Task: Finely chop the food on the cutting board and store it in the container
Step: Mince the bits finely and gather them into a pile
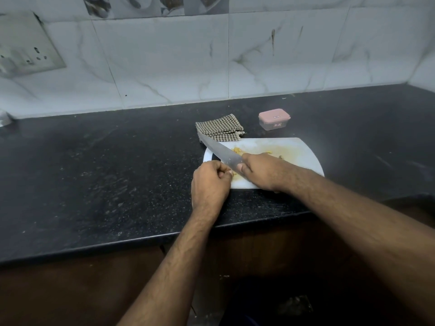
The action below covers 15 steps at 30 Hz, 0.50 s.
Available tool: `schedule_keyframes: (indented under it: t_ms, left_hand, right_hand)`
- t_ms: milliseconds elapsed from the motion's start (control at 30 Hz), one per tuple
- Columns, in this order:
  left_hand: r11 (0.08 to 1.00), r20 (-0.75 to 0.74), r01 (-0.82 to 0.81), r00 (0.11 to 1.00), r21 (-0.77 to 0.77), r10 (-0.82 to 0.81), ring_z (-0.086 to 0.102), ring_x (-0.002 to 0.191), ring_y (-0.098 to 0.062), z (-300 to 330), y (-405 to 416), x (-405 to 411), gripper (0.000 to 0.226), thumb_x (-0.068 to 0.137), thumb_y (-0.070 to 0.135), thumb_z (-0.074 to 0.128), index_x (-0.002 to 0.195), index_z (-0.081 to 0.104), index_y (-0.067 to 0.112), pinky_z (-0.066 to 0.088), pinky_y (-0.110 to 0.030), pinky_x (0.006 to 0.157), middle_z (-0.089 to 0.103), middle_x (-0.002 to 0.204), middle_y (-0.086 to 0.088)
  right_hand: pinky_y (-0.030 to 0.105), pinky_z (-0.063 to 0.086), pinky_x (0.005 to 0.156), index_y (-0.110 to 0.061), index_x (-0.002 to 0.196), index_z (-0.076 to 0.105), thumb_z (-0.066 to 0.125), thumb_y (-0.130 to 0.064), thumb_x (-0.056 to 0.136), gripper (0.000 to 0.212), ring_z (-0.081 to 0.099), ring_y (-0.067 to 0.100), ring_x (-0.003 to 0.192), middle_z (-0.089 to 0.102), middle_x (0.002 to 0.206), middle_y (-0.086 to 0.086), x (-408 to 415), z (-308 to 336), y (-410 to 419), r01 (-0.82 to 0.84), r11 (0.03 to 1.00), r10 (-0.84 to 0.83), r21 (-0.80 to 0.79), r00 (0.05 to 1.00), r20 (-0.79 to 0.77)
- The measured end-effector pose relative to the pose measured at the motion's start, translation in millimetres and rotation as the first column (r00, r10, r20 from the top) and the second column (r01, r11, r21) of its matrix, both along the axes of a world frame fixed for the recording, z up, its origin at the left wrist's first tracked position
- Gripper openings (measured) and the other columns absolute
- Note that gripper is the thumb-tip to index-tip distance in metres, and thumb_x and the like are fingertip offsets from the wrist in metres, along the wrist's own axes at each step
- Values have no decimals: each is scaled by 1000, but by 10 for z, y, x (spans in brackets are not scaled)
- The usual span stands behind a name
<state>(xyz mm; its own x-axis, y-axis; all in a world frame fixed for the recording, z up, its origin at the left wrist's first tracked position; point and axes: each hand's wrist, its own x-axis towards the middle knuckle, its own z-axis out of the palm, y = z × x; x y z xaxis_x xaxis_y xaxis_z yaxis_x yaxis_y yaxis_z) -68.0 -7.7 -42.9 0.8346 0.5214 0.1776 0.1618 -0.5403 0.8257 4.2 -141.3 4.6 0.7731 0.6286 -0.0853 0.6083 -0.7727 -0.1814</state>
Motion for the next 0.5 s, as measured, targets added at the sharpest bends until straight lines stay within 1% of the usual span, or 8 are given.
schedule_keyframes:
  t_ms: [100, 300, 433, 500]
  left_hand:
    - [1000, -3, 0, 1000, -4, 0, 62, 65, -7, -1, -1, -4, 15, 91, 22, 75, 76, 71, 24, 49, -28, 62, 67, 67, 9]
    - [1000, -23, -21, 1000, -23, 21, 64, 67, -6, 32, -12, -8, 14, 89, 23, 77, 75, 72, 24, 48, -28, 62, 68, 68, 11]
    - [999, -18, -30, 999, -36, 30, 65, 69, -4, 34, -9, -8, 11, 88, 24, 79, 78, 74, 25, 51, -28, 63, 69, 70, 12]
    - [999, -16, -33, 999, -36, 32, 66, 70, -4, 33, -10, -4, 10, 87, 24, 79, 78, 74, 24, 53, -28, 63, 70, 70, 12]
  right_hand:
    - [34, 40, 65, -19, 105, 41, 33, -39, 108, 22, 53, 14, 71, 53, 78, -2, -23, -31, -47, -16, 999, 15, 32, 1000, 18]
    - [34, 40, 62, -21, 102, 41, 35, -41, 107, 22, 53, 12, 70, 56, 79, -2, -6, -37, -33, -31, 999, 30, 27, 999, 17]
    - [34, 42, 65, -21, 101, 42, 36, -40, 107, 21, 55, 14, 72, 56, 81, -1, 21, -28, -10, -39, 999, 39, 11, 999, -8]
    - [34, 41, 65, -21, 101, 42, 36, -41, 107, 21, 54, 14, 74, 54, 80, -3, 37, -16, 6, -41, 999, 41, -12, 999, -13]
